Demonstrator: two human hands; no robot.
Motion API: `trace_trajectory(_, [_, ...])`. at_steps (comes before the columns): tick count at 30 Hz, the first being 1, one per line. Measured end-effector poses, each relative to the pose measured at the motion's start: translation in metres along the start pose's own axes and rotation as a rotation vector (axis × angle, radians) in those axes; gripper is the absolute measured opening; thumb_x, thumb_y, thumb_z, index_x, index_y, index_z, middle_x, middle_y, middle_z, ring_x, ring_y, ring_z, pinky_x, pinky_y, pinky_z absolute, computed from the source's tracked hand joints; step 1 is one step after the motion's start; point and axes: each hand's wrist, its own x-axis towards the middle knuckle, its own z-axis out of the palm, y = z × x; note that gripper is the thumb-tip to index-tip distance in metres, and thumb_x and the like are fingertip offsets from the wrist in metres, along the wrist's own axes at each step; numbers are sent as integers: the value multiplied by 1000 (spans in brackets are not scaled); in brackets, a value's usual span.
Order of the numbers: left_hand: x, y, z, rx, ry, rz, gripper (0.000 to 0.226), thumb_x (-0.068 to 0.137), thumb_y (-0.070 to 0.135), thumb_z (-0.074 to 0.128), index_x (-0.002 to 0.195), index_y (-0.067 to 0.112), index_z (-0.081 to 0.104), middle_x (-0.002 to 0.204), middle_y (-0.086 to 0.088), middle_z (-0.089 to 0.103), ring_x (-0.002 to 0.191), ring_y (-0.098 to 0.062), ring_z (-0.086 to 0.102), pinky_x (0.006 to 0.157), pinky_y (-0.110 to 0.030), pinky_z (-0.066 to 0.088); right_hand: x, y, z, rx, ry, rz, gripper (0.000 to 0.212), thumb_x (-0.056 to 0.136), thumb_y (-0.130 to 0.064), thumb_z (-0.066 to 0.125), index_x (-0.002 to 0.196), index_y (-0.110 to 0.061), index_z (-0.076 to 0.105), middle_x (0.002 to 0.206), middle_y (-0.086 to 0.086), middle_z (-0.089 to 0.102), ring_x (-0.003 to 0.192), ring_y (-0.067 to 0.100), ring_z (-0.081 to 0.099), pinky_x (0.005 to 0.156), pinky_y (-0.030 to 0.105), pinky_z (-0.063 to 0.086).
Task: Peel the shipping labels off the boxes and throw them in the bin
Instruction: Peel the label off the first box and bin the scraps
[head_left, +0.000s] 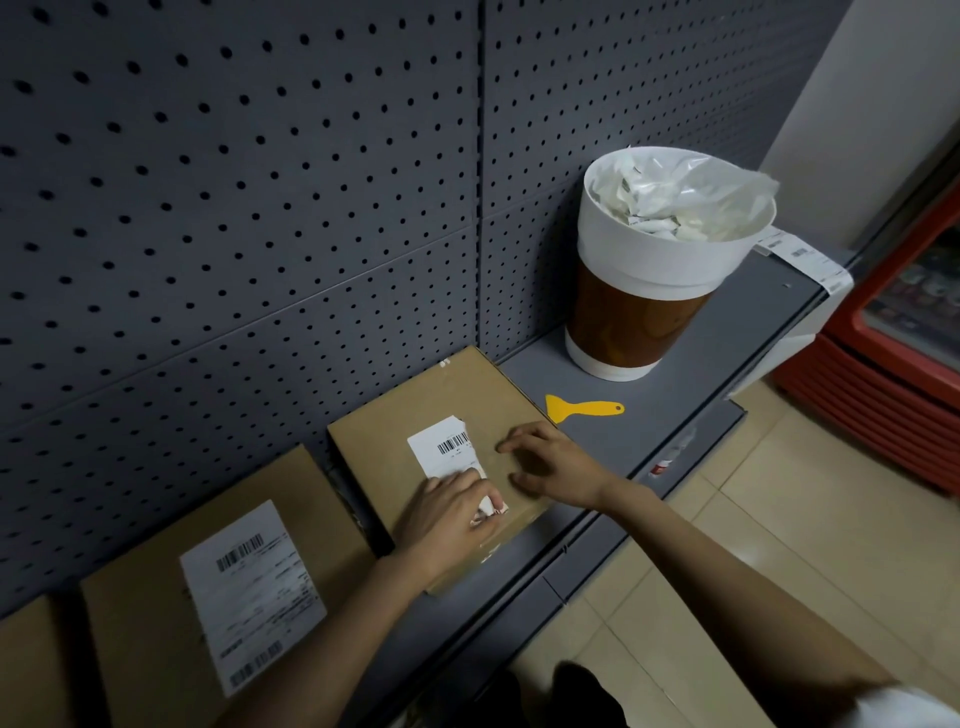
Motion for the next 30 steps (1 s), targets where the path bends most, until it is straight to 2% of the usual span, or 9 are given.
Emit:
trace_trajectory(4, [-3,-2,1,-26,-1,-43,45,69,62,41,97,29,52,99,13,54,98,-9,51,86,-28,36,-6,3,-2,6,-48,-87,32,81,-19,70,112,-20,64,128,2,45,123,13,42,109,22,28])
trace_trajectory(7, [-12,-3,9,17,121,-77,34,70,55,51,93,31,49,93,12,54,92,-12,53,80,-28,36,-10,3,-3,-45,-102,-181,27,81,-25,70,108,-23,66,125,-1,51,120,10,44,107,26,32])
trace_trajectory(9, [-19,0,15,42,217,-108,28,70,53,55,88,33,46,87,12,53,87,-12,53,76,-27,33,-12,1,-4,-83,-130,-234,29,81,-30,69,109,-26,65,124,-6,52,119,5,43,105,23,34])
trace_trajectory(13, [-31,8,20,-12,352,-201,18,75,44,53,86,32,45,86,11,55,86,-10,51,75,-27,33,-16,-3,-6,-151,-150,-301,31,83,-33,67,113,-30,63,123,-12,52,114,0,42,89,5,28])
trace_trajectory(16, [-34,15,22,-39,424,-288,14,74,36,47,87,32,42,85,9,56,86,-11,50,76,-30,38,-13,-4,-4,-221,-149,-365,29,83,-33,66,111,-32,64,119,-12,54,112,1,44,89,10,30])
trace_trajectory(20, [-32,20,28,-15,463,-360,16,72,37,46,86,32,41,85,8,55,88,-11,48,75,-31,37,-6,-2,2,-252,-95,-400,19,80,-34,66,98,-33,68,109,-10,61,108,6,50,94,20,36])
trace_trajectory(26, [-24,23,31,84,473,-396,10,76,30,42,82,27,48,82,8,54,84,-16,54,72,-34,43,-2,-1,7,-261,-45,-439,13,80,-36,63,92,-32,67,104,-11,60,105,5,48,91,19,29])
trace_trajectory(30, [-17,19,28,83,438,-393,8,76,32,45,83,30,44,82,10,53,81,-13,52,72,-31,41,-3,4,10,-265,-29,-450,21,78,-46,52,90,-35,65,103,-13,60,103,-1,42,91,18,27])
